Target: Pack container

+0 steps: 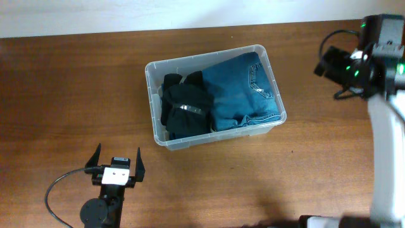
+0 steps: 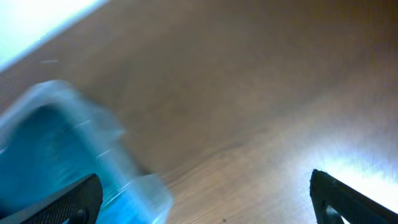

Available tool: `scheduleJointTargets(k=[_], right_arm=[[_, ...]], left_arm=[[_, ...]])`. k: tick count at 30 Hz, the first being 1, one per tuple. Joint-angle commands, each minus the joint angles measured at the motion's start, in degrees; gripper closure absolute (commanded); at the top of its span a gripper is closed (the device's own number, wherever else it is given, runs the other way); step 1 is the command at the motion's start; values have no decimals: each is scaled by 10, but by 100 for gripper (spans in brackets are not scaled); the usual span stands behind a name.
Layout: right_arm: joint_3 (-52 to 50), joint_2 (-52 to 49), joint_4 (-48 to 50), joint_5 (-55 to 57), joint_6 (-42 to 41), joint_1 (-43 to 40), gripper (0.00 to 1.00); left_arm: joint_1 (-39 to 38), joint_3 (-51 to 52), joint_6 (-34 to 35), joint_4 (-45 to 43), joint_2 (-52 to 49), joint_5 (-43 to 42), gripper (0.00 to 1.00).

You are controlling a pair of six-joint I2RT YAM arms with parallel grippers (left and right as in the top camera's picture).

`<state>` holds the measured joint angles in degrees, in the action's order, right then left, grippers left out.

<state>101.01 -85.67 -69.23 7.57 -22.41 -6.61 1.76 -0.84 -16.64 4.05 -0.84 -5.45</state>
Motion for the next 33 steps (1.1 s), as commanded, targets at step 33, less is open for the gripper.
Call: scheduleJointTargets(k=[33], right_arm=[[-929,830,692,-54,162,91,2]], left_arm=[[3,3,8,1,5,-8,1]])
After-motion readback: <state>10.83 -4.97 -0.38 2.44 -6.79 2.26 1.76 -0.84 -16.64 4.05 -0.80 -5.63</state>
